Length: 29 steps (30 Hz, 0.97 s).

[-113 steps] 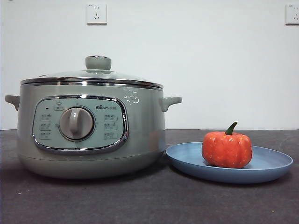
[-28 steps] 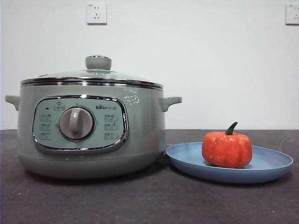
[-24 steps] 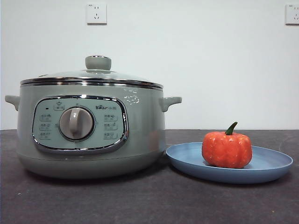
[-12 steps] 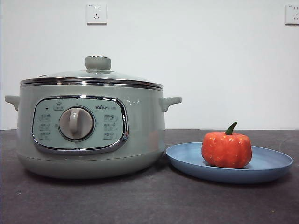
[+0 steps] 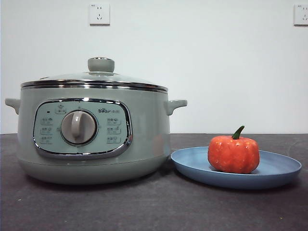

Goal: Take the pumpkin out from the steamer,put the pumpkin in the blue plate,close the lid

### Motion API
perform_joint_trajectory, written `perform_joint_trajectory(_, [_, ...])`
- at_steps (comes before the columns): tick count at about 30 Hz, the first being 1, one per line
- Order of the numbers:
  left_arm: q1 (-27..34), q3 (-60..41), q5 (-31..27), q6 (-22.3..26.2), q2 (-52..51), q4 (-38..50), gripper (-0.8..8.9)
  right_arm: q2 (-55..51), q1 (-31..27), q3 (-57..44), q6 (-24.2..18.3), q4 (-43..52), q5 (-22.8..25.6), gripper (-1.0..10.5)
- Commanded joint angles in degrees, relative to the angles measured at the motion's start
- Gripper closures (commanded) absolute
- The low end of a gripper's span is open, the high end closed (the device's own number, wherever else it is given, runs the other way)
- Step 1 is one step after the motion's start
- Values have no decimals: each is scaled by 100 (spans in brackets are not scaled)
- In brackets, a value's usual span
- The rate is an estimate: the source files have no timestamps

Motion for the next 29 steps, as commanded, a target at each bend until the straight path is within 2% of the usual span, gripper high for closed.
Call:
perform_joint_trajectory(1, [15, -87, 31, -35, -15, 11, 817, -103, -55, -63, 13, -52, -2, 945])
perform_joint_trajectory(8, [15, -87, 31, -35, -15, 11, 817, -337, -68, -304, 96, -90, -7, 946])
perform_joint_trajectory(16, [15, -87, 31, -35, -15, 11, 817, -544, -68, -313, 247, -671, -9, 945])
perform_joint_trajectory(20, [15, -87, 33, -35, -15, 11, 817, -581, -66, -313, 323, -671, -20, 945])
perform_joint_trajectory(23, [15, -87, 31, -35, -15, 11, 817, -577, -59, -310, 570, -669, -22, 945])
perform_joint_trajectory(29, [15, -87, 33, -35, -15, 11, 817, -542, -57, -310, 577, -667, -2, 945])
